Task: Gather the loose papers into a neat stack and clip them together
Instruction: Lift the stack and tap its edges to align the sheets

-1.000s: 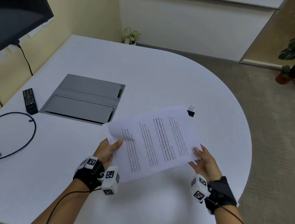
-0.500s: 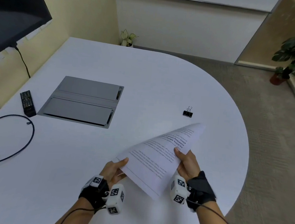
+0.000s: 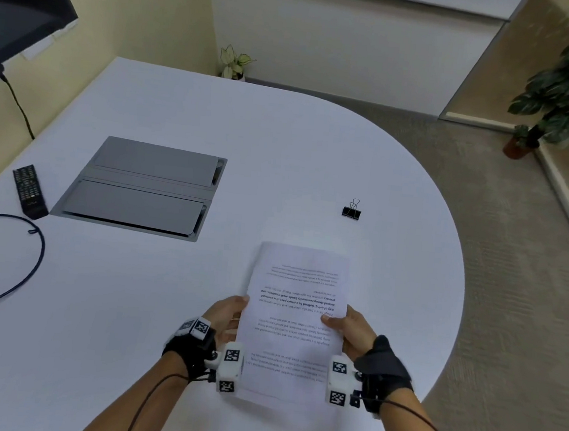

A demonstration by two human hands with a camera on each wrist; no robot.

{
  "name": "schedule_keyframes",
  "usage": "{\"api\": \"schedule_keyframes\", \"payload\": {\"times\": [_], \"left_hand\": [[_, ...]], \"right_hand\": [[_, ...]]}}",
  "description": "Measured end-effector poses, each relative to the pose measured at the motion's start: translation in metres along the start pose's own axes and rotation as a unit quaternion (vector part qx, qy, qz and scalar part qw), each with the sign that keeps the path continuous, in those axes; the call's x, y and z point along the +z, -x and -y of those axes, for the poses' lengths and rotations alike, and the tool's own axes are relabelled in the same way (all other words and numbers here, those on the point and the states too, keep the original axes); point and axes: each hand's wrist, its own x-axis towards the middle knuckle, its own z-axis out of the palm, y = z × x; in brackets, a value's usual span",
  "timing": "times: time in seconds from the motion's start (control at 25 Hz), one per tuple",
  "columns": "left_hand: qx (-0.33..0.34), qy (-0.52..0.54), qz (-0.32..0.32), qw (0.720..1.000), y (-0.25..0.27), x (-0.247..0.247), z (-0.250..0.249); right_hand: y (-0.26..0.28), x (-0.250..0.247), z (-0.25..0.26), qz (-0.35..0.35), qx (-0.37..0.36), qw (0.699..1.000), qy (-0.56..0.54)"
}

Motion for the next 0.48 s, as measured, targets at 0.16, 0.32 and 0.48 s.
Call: {"api": "schedule_keyframes", "payload": {"times": [0.16,0.32,0.48], "left_hand": [[0.142,-0.099,-0.034,0.984,-0.002,0.003,-0.01],[0.295,-0.103,-0.059,0.948,0.015,0.01,-0.037],[0.374,-0.061,-0.045,0.924,0.032,0.017,-0.058]], "right_hand": [[0.001,0.01,0.008,-0.026,-0.047,0.997,0.052],[0.012,0.021,0.037,-0.054,-0.16,0.984,0.054],[0.031,0.029,0.066,-0.043,-0.253,0.966,0.042]]}}
